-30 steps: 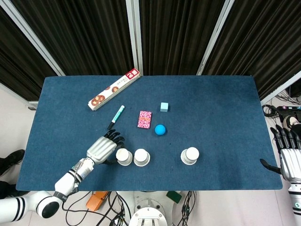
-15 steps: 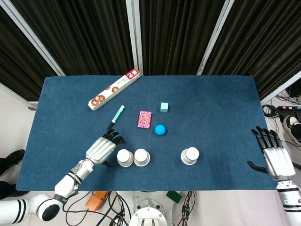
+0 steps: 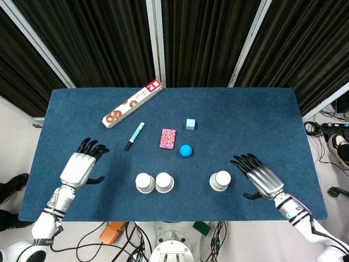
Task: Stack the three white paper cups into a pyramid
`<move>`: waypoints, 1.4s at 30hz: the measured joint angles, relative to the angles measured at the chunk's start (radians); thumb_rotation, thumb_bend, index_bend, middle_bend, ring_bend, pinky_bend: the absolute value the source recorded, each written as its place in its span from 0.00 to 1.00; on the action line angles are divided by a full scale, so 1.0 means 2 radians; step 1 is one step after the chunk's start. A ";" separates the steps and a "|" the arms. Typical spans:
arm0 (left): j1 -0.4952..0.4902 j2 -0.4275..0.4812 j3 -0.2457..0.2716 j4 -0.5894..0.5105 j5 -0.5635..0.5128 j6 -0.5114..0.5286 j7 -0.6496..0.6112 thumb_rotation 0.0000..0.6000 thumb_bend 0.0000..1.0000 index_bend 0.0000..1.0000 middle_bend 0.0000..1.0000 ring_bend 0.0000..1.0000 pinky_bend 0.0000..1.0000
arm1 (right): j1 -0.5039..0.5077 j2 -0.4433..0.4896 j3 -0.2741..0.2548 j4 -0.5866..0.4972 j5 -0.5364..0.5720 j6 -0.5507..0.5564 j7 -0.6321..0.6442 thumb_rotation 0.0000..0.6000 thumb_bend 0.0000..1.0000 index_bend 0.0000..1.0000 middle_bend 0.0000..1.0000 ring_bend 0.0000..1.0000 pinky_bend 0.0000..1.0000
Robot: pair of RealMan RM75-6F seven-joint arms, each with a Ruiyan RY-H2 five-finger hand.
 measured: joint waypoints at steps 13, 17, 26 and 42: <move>0.041 0.012 0.010 0.025 0.008 0.024 -0.050 1.00 0.14 0.23 0.20 0.10 0.01 | 0.066 -0.026 0.015 -0.011 0.069 -0.078 -0.049 1.00 0.46 0.25 0.07 0.00 0.08; 0.043 0.012 0.009 0.025 0.009 0.022 -0.050 1.00 0.14 0.23 0.20 0.10 0.01 | 0.073 -0.030 0.011 -0.011 0.077 -0.084 -0.050 1.00 0.47 0.30 0.07 0.00 0.08; 0.050 0.016 0.005 0.029 0.011 0.024 -0.056 1.00 0.14 0.23 0.20 0.10 0.01 | 0.079 -0.033 0.008 -0.013 0.077 -0.073 -0.046 1.00 0.48 0.40 0.08 0.00 0.09; 0.075 0.010 0.004 0.063 0.015 0.044 -0.074 1.00 0.14 0.23 0.20 0.10 0.01 | 0.165 -0.020 0.081 -0.092 0.073 -0.082 -0.029 1.00 0.48 0.42 0.10 0.00 0.11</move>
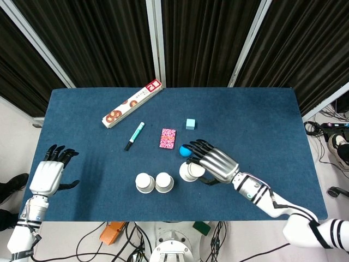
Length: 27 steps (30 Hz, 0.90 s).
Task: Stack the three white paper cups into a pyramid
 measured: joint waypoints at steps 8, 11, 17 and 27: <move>0.008 0.001 -0.002 0.009 0.000 0.002 -0.012 1.00 0.14 0.23 0.20 0.10 0.01 | 0.071 -0.059 0.033 0.009 0.058 -0.046 -0.018 1.00 0.48 0.42 0.10 0.00 0.11; 0.011 0.001 -0.003 0.011 0.000 0.002 -0.015 1.00 0.14 0.23 0.20 0.10 0.01 | 0.092 -0.073 0.039 0.015 0.082 -0.058 -0.034 1.00 0.48 0.42 0.10 0.00 0.11; 0.015 -0.003 -0.003 0.017 -0.001 0.000 -0.022 1.00 0.14 0.23 0.20 0.10 0.01 | 0.132 -0.097 0.044 0.027 0.134 -0.077 -0.071 1.00 0.48 0.42 0.10 0.00 0.11; 0.021 -0.005 -0.004 0.026 -0.003 -0.003 -0.034 1.00 0.14 0.23 0.20 0.10 0.01 | 0.179 -0.115 0.035 0.033 0.211 -0.081 -0.126 1.00 0.48 0.38 0.10 0.00 0.11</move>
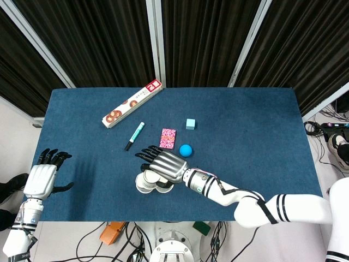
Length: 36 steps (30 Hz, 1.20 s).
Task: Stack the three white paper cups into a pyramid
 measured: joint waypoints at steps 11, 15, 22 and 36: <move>0.006 -0.002 -0.002 0.004 0.001 0.000 -0.008 1.00 0.14 0.23 0.20 0.10 0.01 | 0.031 -0.003 -0.019 -0.007 0.045 0.018 -0.027 1.00 0.48 0.18 0.10 0.00 0.11; 0.007 -0.001 -0.002 0.004 0.002 0.000 -0.008 1.00 0.14 0.23 0.20 0.10 0.01 | 0.032 0.002 -0.023 -0.014 0.044 0.025 -0.024 1.00 0.48 0.12 0.10 0.00 0.10; 0.010 0.006 -0.007 0.007 0.004 0.006 -0.013 1.00 0.14 0.23 0.20 0.10 0.01 | 0.001 0.042 -0.036 -0.038 0.018 0.081 -0.033 1.00 0.47 0.07 0.10 0.00 0.10; 0.029 0.012 -0.014 0.028 0.012 0.042 -0.037 1.00 0.14 0.23 0.20 0.10 0.01 | -0.271 0.165 -0.170 -0.038 -0.118 0.366 0.021 1.00 0.35 0.00 0.00 0.00 0.01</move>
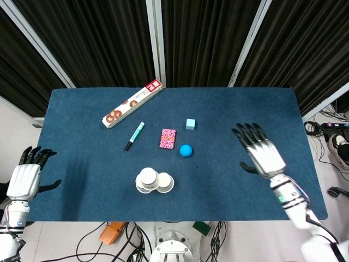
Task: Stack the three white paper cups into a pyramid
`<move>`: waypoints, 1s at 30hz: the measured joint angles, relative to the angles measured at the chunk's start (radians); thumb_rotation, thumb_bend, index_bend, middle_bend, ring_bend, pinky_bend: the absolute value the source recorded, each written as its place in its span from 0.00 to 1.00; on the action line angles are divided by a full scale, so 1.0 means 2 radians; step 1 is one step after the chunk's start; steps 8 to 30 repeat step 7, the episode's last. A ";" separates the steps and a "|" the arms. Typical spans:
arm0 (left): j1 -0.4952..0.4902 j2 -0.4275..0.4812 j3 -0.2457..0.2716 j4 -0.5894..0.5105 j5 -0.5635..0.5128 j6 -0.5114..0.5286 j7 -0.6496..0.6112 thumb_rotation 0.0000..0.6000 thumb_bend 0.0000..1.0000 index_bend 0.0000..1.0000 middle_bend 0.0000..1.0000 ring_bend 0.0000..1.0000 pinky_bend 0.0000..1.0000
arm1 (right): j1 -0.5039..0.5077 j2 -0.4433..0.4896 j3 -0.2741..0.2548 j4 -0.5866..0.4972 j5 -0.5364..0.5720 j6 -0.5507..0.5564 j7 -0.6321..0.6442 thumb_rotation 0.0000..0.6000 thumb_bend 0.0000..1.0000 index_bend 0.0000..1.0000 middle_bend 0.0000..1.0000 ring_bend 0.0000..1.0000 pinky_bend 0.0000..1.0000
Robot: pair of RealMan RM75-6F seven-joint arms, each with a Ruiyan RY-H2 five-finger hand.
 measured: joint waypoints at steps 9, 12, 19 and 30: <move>0.020 -0.009 0.008 0.007 0.006 0.020 0.000 1.00 0.14 0.23 0.20 0.10 0.01 | -0.133 0.000 -0.041 0.086 -0.044 0.104 0.119 1.00 0.35 0.00 0.00 0.00 0.01; 0.020 -0.009 0.008 0.007 0.006 0.020 0.000 1.00 0.14 0.23 0.20 0.10 0.01 | -0.133 0.000 -0.041 0.086 -0.044 0.104 0.119 1.00 0.35 0.00 0.00 0.00 0.01; 0.020 -0.009 0.008 0.007 0.006 0.020 0.000 1.00 0.14 0.23 0.20 0.10 0.01 | -0.133 0.000 -0.041 0.086 -0.044 0.104 0.119 1.00 0.35 0.00 0.00 0.00 0.01; 0.020 -0.009 0.008 0.007 0.006 0.020 0.000 1.00 0.14 0.23 0.20 0.10 0.01 | -0.133 0.000 -0.041 0.086 -0.044 0.104 0.119 1.00 0.35 0.00 0.00 0.00 0.01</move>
